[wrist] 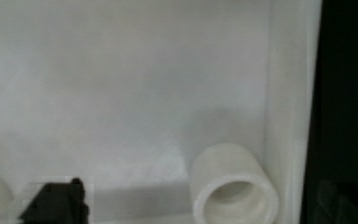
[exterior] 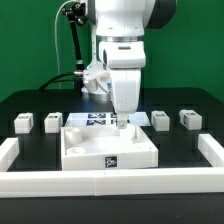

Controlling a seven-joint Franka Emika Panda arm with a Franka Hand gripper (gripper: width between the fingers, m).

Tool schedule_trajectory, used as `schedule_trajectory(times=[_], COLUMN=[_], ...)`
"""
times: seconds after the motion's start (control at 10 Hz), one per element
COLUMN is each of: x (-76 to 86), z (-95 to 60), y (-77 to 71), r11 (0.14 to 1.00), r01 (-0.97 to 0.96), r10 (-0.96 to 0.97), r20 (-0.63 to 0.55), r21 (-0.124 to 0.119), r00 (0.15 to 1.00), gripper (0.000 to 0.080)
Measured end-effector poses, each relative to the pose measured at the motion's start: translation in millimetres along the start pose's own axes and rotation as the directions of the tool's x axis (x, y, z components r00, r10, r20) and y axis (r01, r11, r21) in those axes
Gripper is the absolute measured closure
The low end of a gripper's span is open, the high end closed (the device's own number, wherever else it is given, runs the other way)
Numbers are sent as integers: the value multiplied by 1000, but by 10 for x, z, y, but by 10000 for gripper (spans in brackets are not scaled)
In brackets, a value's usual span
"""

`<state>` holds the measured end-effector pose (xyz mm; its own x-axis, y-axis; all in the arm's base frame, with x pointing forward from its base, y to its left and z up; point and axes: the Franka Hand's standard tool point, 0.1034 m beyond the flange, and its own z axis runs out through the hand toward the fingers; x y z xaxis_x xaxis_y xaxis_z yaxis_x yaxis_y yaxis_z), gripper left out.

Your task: Assemble square table

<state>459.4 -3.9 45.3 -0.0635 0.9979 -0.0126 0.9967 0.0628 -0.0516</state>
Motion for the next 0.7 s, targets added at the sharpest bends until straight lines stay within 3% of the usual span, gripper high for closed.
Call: schedule_trajectory(times=[0.2, 0.7], x=[-50, -237], z=[91, 366], y=[-163, -325], r11=[999, 996], r01=[18, 9], r10=[-18, -7], r20=[-5, -24], r21=[30, 85], r00=[1000, 1000], gripper=[150, 150])
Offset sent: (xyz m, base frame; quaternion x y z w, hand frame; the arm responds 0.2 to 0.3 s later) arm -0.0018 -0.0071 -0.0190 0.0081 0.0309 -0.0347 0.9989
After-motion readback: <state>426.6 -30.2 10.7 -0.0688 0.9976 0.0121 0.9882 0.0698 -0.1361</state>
